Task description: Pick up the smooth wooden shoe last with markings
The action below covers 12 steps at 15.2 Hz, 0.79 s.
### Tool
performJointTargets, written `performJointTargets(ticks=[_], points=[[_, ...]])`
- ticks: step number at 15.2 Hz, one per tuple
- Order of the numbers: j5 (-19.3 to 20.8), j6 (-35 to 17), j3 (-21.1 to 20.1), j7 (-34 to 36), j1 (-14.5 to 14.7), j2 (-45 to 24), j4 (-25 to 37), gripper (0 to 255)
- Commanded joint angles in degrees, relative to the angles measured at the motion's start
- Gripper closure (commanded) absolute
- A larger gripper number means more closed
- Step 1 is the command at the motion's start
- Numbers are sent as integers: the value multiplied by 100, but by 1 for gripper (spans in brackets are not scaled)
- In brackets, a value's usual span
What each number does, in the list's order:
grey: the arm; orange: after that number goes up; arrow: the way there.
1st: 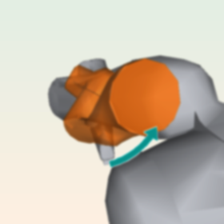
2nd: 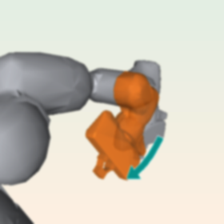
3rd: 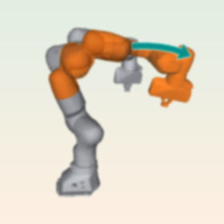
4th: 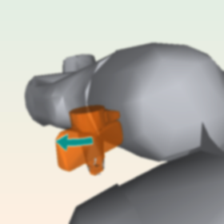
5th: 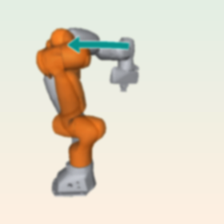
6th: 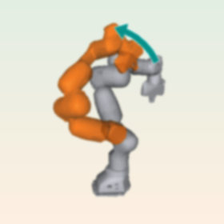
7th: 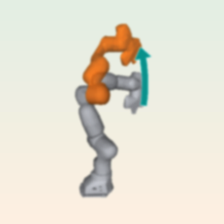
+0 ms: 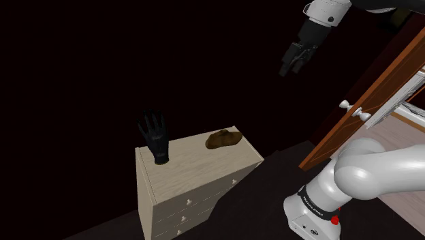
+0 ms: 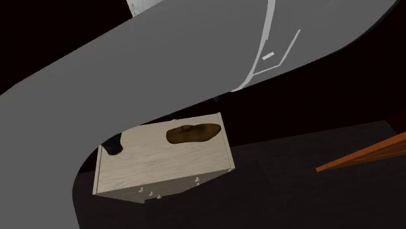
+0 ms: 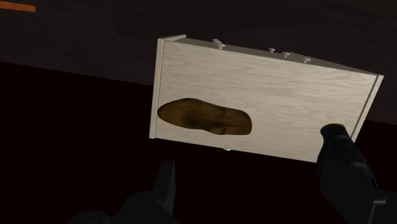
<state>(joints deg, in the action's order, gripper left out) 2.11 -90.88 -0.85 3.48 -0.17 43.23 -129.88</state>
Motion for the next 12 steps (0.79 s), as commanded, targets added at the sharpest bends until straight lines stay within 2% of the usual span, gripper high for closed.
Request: performJointTargets(ticks=[1, 6, 12], points=[[0, 0, 0, 0, 0, 0, 0, 0], [224, -829, 479, -1249, 271, -342, -610, 0], [443, -1859, 1028, -2730, 581, -1070, -1066, 0]])
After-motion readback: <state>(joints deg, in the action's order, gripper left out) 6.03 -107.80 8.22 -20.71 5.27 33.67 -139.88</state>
